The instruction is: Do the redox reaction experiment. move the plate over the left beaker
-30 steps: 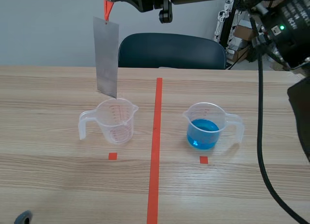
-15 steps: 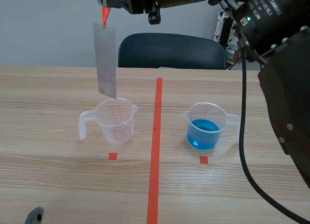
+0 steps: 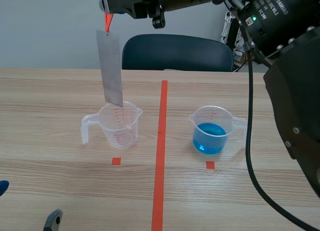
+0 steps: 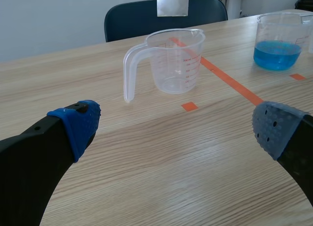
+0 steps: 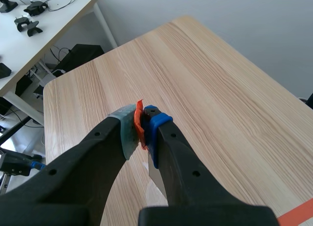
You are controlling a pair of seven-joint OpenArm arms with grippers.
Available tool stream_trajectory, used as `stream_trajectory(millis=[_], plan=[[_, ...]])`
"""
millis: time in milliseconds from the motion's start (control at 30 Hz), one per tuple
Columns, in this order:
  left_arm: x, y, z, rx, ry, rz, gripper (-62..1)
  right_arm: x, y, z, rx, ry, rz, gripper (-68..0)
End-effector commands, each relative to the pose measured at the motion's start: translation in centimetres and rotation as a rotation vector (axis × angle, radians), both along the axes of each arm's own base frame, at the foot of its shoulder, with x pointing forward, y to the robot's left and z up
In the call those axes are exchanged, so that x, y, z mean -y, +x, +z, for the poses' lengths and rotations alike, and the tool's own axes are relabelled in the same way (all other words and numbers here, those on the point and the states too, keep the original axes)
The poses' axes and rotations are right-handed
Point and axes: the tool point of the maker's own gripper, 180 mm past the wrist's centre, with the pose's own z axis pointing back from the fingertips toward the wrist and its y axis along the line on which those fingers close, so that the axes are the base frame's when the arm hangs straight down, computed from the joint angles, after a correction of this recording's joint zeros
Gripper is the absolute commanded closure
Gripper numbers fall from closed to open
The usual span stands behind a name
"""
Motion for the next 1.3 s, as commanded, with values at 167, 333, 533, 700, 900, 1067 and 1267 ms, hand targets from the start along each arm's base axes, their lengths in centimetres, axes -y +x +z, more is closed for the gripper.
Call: stream_trajectory(millis=[167,333,533,700,900,1067,1267], plan=[[-0.37,0.03,0.63,0.025,0.005,0.006,-62.3,0.02,0.26,1.57,0.022,0.022,-0.006,-1.1],[-0.36,0.02,0.63,0.024,0.004,0.005,-62.3,0.04,0.28,1.41,0.014,0.02,-0.01,-1.1],[-0.36,0.02,0.63,0.024,0.004,0.005,-62.3,0.05,0.24,1.27,0.01,0.013,-0.008,-1.1],[-0.36,0.02,0.63,0.024,0.004,0.005,-62.3,0.07,0.19,1.11,0.006,0.004,-0.006,-1.1],[-0.36,0.02,0.63,0.024,0.004,0.005,-62.3,0.07,0.12,0.91,0.001,0.004,-0.006,-1.1],[-0.36,0.02,0.63,0.024,0.004,0.005,-62.3,0.07,0.13,0.92,0.001,0.004,-0.006,-1.1],[-0.36,0.02,0.63,0.024,0.004,0.005,-62.3,0.07,0.13,0.92,0.001,0.004,-0.006,-1.1]])
